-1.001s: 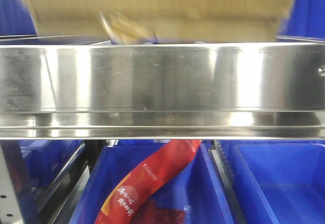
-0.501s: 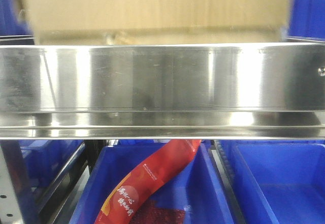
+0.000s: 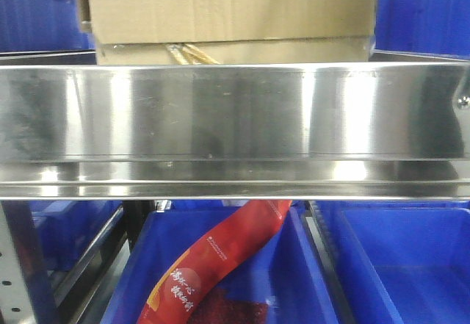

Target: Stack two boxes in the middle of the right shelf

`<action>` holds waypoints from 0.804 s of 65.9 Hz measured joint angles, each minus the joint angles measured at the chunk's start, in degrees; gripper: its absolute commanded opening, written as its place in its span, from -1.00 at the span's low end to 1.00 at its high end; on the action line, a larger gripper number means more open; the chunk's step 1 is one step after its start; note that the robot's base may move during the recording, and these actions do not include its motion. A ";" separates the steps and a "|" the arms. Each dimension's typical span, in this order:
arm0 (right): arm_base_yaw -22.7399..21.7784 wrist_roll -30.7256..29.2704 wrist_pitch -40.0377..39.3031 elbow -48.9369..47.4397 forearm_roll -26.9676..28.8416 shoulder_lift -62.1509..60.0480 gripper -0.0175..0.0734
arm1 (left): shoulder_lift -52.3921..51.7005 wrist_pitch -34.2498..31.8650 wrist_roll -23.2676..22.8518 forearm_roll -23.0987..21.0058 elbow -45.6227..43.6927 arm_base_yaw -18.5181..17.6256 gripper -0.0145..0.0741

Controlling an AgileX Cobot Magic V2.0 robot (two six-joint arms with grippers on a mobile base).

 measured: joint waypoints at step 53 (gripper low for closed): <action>0.00 -6.75 -43.34 63.02 -0.34 -46.91 -0.95 | -53.18 -47.68 0.00 0.94 69.42 0.00 -0.92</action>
